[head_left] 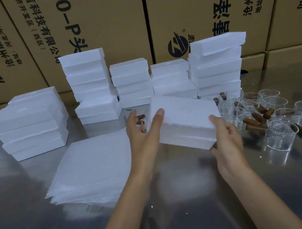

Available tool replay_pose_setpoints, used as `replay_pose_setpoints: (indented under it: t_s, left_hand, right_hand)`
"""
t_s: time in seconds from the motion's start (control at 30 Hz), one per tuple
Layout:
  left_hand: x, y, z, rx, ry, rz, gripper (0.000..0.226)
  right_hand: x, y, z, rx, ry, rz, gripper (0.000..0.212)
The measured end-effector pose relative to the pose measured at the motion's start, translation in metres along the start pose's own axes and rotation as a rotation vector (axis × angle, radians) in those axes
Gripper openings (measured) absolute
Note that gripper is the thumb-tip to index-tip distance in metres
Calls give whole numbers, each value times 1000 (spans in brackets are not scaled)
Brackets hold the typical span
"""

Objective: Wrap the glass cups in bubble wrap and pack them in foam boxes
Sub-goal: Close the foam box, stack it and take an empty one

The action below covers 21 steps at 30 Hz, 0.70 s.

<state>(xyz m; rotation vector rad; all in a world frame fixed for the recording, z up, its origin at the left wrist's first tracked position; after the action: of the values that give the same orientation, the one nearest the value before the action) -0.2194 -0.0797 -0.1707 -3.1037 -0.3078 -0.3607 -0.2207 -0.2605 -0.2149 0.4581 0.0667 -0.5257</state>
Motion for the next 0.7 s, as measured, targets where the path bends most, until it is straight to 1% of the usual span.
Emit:
replay_pose_setpoints:
  t_s: [0.07, 0.13, 0.2, 0.23, 0.3, 0.33, 0.4, 0.43, 0.53, 0.6, 0.7]
  left_hand:
    - [-1, 2, 0, -77, -41, -29, 111]
    - [-1, 7, 2, -220, -76, -21, 119]
    - [1, 6, 4, -325, -67, -71, 118]
    - [5, 2, 3, -351, -59, -112, 116]
    - [20, -19, -2, -411, -45, -186, 113]
    - [32, -36, -7, -438, -30, -235, 110]
    - [56, -79, -18, -456, 4, -399, 110]
    - [67, -103, -21, -454, 14, -504, 114]
    - [94, -173, -22, -429, -44, -782, 124]
    - [105, -211, -12, -394, -135, -884, 128]
    - [118, -247, 13, -303, -288, -920, 129]
  right_hand:
    - [-9, 10, -4, 40, -13, 8, 28]
    - [-19, 22, -9, 15, -44, 62, 30]
    - [-29, 31, -15, -31, -95, 150, 35]
    - [-33, 34, -18, -55, -119, 194, 42]
    - [-37, 37, -20, -139, -166, 262, 57]
    - [-37, 36, -21, -180, -182, 270, 59]
    - [-32, 32, -21, -212, -182, 242, 57]
    - [-29, 29, -21, -213, -178, 217, 55]
    - [-21, 22, -19, -204, -173, 150, 43]
    - [-17, 20, -19, -202, -152, 135, 33]
    - [-13, 20, -22, -208, -124, 140, 29]
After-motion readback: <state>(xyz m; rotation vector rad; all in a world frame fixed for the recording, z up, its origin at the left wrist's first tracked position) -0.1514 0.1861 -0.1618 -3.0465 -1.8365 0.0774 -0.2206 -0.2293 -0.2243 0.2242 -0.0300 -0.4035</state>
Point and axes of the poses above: each hand's wrist, its own x-axis towards the middle knuckle, its own y-axis out of the palm, z = x × y, the point moved 2 cm from there along x, towards the middle knuckle, and after that the axes turned 5 degrees about y, right-handed, at the moved point
